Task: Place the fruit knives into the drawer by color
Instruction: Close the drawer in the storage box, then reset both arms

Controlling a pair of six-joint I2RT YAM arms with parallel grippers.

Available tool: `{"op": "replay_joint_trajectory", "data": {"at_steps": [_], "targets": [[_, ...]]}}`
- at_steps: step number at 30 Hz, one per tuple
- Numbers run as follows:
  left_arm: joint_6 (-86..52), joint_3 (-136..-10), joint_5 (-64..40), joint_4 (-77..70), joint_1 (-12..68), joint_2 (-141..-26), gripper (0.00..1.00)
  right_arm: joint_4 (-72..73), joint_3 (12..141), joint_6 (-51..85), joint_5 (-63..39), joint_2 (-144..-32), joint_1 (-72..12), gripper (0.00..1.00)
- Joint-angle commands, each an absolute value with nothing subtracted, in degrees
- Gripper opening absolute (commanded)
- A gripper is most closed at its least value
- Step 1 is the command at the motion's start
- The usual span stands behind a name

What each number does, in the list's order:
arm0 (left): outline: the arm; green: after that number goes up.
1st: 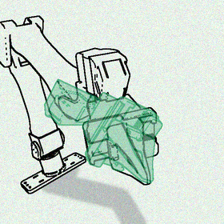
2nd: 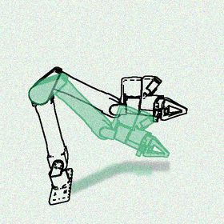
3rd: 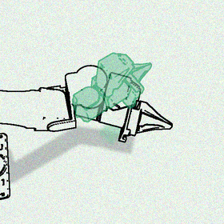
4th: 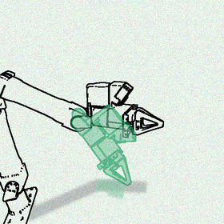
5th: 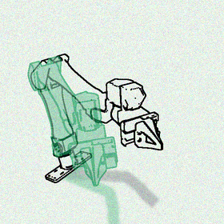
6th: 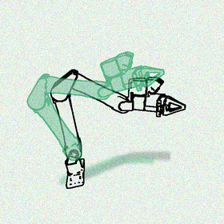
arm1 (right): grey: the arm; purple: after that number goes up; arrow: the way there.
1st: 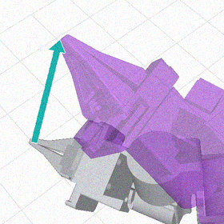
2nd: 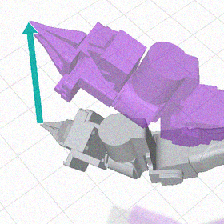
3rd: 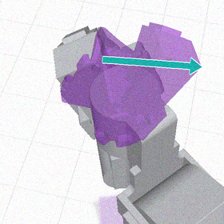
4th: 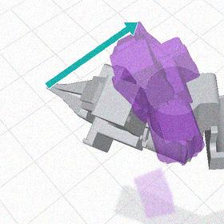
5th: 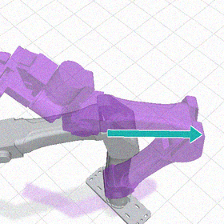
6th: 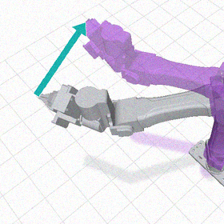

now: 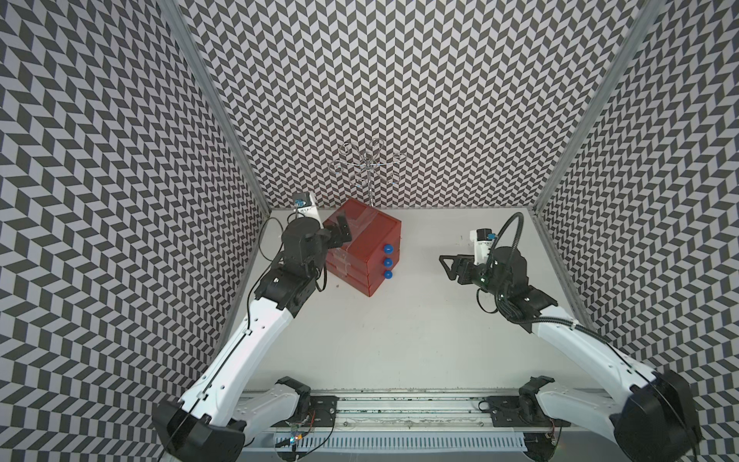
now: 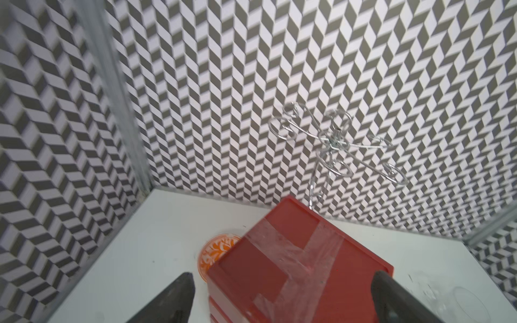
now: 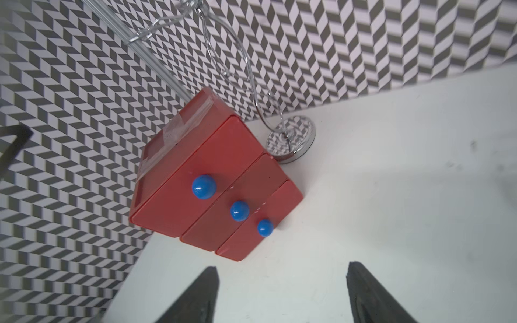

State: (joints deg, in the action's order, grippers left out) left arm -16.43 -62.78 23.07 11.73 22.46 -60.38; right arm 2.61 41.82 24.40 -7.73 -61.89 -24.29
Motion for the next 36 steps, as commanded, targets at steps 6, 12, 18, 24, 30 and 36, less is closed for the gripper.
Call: {"op": "replay_joint_trajectory", "data": {"at_steps": [6, 12, 18, 24, 30, 36], "targets": [[-13.83, -38.45, 36.11, -10.31, 20.83, -51.49, 1.00, 13.25, 27.38, 17.12, 17.98, -46.38, -24.16, 0.99], [-15.71, -28.24, 42.53, -20.99, 17.57, -50.84, 1.00, 16.49, 19.91, 14.33, 29.08, -41.45, -23.99, 0.99], [-15.78, -21.96, 39.87, -29.03, 10.04, -52.80, 1.00, 19.50, 15.57, 13.87, 36.37, -40.67, -23.91, 0.99], [-14.25, -15.41, 34.84, -42.96, 6.06, -58.46, 1.00, 25.69, 10.52, 10.73, 40.89, -42.34, -23.58, 0.99], [-8.52, -13.83, 29.38, -52.21, 6.03, -68.17, 1.00, 32.49, 7.44, 8.14, 38.02, -42.36, -21.11, 0.99], [-4.57, -10.37, 26.45, -66.15, 6.02, -75.08, 1.00, 40.04, 5.57, 6.99, 34.13, -46.24, -17.94, 0.99]]}}
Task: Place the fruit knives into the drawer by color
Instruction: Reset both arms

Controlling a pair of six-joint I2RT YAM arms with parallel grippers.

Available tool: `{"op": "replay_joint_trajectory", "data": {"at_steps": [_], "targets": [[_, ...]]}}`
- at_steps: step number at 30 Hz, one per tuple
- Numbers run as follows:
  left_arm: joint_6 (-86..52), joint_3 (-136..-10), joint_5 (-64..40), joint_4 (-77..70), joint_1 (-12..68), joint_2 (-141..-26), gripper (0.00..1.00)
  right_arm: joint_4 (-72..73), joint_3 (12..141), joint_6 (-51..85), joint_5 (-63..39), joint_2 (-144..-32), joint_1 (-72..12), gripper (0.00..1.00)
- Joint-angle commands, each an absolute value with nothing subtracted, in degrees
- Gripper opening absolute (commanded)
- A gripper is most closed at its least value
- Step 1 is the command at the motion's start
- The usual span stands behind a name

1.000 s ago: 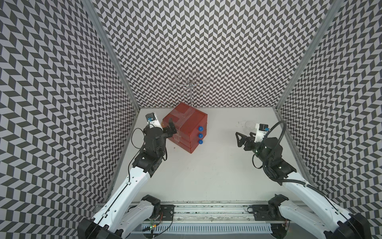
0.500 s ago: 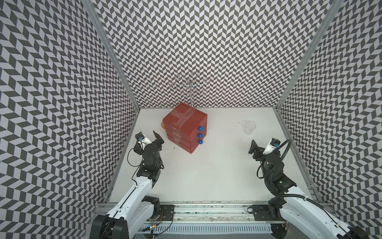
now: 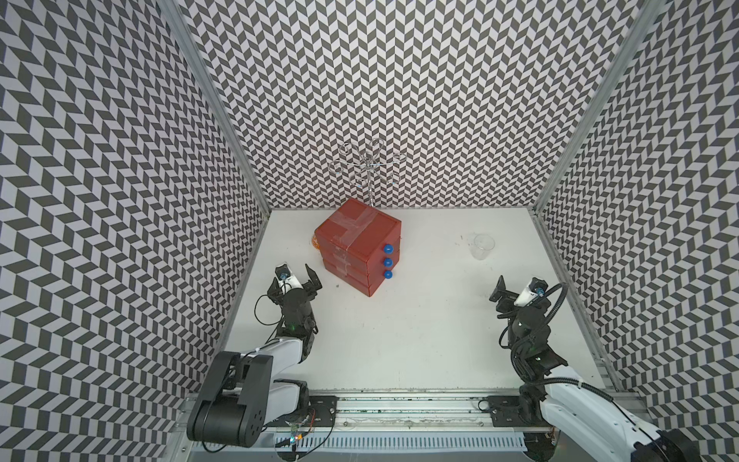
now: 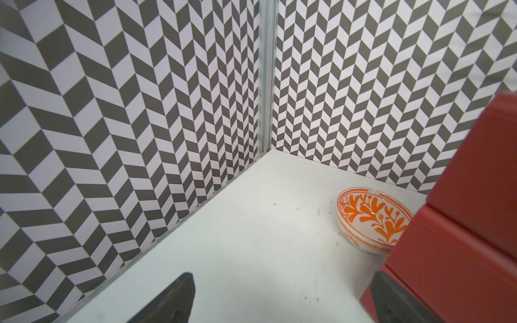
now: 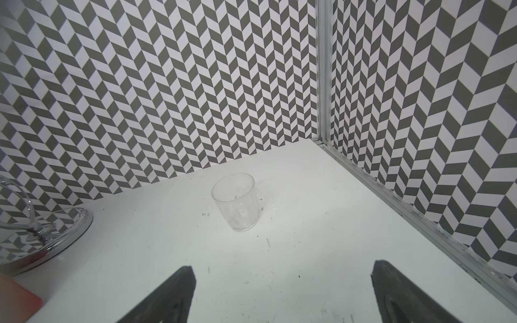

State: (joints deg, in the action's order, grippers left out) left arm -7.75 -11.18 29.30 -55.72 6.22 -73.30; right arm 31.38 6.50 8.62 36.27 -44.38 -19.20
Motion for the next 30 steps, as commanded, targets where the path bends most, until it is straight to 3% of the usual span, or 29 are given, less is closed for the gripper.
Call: {"op": "replay_joint_trajectory", "data": {"at_steps": [1, 9, 12, 21, 23, 28, 30], "targets": [[-4.37, -10.44, 25.95, -66.91, 5.99, -76.19, 1.00, 41.20, 5.61, 6.96, 33.49, -47.58, -17.27, 0.99], [-2.91, -8.43, 24.79, -79.76, 5.30, -83.88, 1.00, 54.76, 6.73, 4.47, 27.11, -64.30, -12.53, 0.99], [-3.36, -8.81, 23.45, -76.41, 5.07, -82.56, 1.00, 58.20, 9.59, 3.21, 25.89, -70.77, -10.46, 0.99], [-1.33, -8.48, 16.72, -80.70, 4.49, -86.68, 1.00, 70.37, 10.46, 4.74, 19.30, -80.72, -3.76, 0.99], [-0.60, -7.74, 16.68, -88.00, 4.13, -90.68, 1.00, 77.75, 8.56, 5.35, 18.37, -83.59, -2.73, 1.00], [-1.16, -9.89, 15.33, -81.36, 3.70, -89.32, 1.00, 75.65, 10.60, 3.73, 12.37, -86.68, -2.11, 1.00], [-0.62, -11.61, 13.97, -78.84, 3.68, -89.64, 1.00, 81.47, 10.90, 1.68, 10.67, -90.56, -2.42, 0.99]]}}
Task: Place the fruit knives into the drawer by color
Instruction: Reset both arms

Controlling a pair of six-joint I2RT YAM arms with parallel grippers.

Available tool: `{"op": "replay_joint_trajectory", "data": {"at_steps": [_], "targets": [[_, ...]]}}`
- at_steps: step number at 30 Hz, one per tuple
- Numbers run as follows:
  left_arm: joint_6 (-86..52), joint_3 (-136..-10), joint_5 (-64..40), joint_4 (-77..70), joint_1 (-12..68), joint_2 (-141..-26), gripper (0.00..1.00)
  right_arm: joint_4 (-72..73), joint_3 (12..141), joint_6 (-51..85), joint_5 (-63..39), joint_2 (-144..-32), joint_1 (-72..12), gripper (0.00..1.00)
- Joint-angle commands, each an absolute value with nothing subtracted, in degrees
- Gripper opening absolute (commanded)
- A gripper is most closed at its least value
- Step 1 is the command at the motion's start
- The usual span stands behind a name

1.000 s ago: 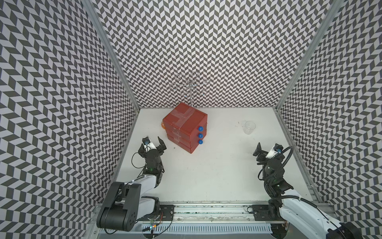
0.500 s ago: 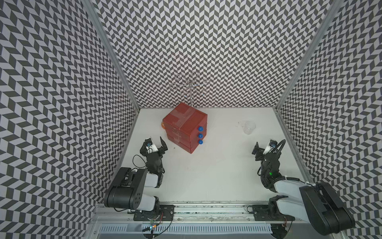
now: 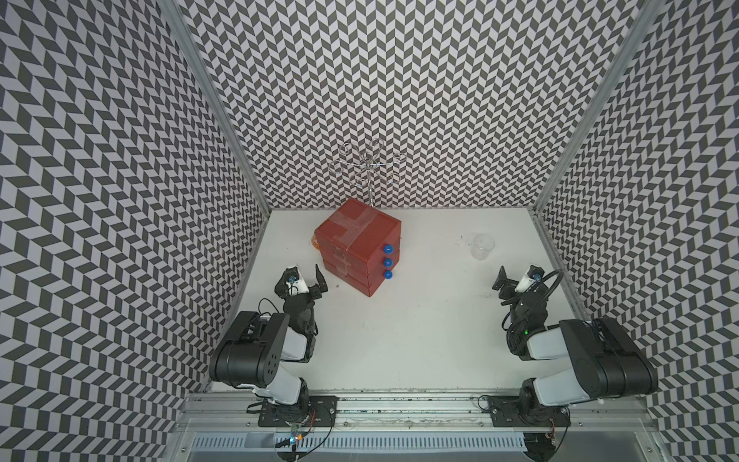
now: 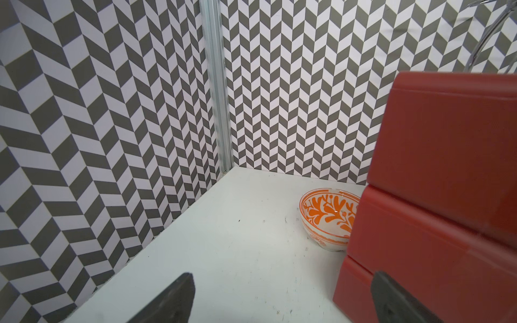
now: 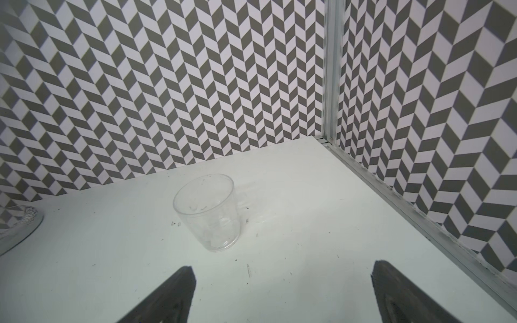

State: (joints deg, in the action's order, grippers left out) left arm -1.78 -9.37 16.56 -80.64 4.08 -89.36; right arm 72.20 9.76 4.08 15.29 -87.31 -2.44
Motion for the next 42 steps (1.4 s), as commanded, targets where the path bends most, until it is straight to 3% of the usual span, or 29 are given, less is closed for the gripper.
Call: {"op": "replay_joint_trajectory", "data": {"at_steps": [1, 4, 11, 42], "targets": [[-0.68, -12.83, 13.36, -74.89, 3.64, -88.80, 1.00, 79.46, 11.33, 1.87, 10.74, -89.65, -2.59, 0.99], [-0.40, -13.10, 12.41, -76.07, 3.52, -89.71, 1.00, 69.97, 14.81, 2.02, 10.71, -87.27, -2.63, 0.99], [-1.01, -14.06, 9.52, -73.22, 2.19, -89.27, 1.00, 78.61, 13.18, 1.49, 10.49, -89.49, -2.60, 0.99], [-1.01, -13.97, 9.40, -73.50, 2.18, -89.27, 1.00, 78.29, 13.18, 1.18, 10.86, -89.54, -2.92, 0.99]]}}
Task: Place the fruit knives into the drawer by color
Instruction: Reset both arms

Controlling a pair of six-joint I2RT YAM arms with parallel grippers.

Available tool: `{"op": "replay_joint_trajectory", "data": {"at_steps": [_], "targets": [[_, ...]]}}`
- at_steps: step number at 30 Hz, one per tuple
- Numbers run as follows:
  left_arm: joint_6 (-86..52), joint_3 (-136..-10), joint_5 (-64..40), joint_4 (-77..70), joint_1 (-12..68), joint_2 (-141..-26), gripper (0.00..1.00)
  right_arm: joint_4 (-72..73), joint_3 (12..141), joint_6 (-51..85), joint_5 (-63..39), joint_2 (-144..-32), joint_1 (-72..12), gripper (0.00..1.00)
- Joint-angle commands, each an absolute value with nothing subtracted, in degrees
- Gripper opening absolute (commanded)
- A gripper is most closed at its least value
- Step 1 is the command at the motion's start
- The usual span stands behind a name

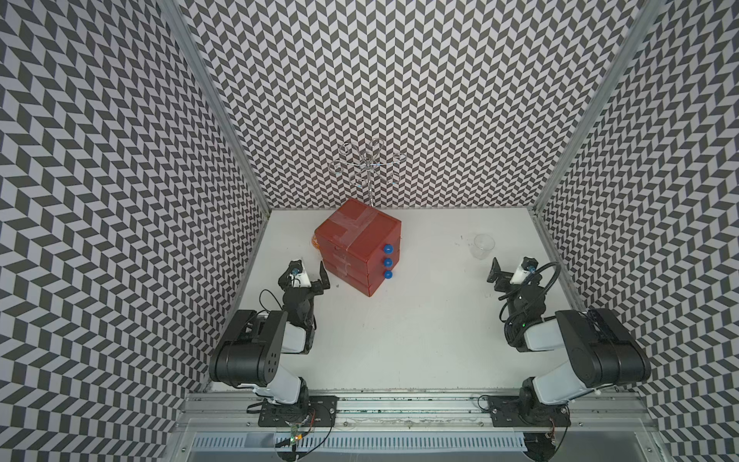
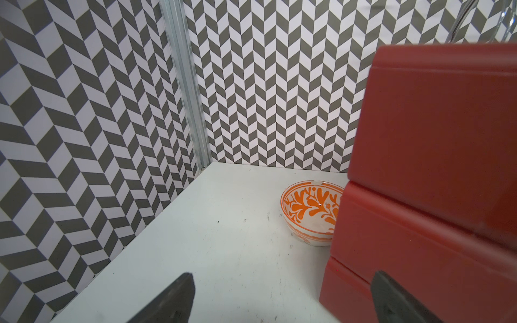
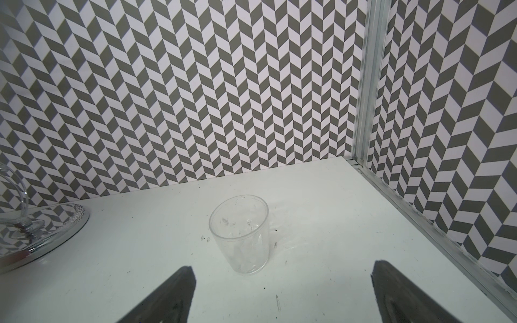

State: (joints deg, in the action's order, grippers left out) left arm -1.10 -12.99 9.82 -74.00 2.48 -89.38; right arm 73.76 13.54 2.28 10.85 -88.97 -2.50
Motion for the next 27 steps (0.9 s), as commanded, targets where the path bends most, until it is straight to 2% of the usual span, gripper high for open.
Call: {"op": "replay_joint_trajectory", "data": {"at_steps": [1, 11, 14, 18, 20, 23, 27], "targets": [[-0.98, -13.97, 9.40, -73.48, 2.19, -89.30, 1.00, 78.48, 13.18, 1.23, 10.82, -89.58, -2.97, 0.99], [-0.98, -13.97, 9.40, -73.48, 2.13, -89.30, 1.00, 79.90, 10.93, 1.33, 10.24, -89.46, -2.95, 0.99], [-0.97, -13.97, 9.40, -73.49, 2.20, -89.23, 1.00, 87.50, 6.07, -1.23, 4.31, -88.13, -2.98, 0.99], [-1.01, -13.97, 9.39, -73.48, 2.20, -89.28, 1.00, 103.83, -3.76, -0.42, 6.67, -88.09, -2.96, 0.99], [-0.98, -13.97, 9.40, -73.48, 2.19, -89.25, 1.00, 107.42, -3.68, -0.30, 5.46, -91.01, -2.94, 0.99], [-0.97, -13.97, 9.40, -73.47, 2.23, -89.28, 1.00, 98.02, 2.41, -2.42, 0.82, -91.36, -3.15, 0.99], [-0.97, -13.96, 9.38, -73.51, 2.15, -89.30, 1.00, 71.43, 13.99, -1.74, 2.47, -87.77, -3.08, 0.99]]}}
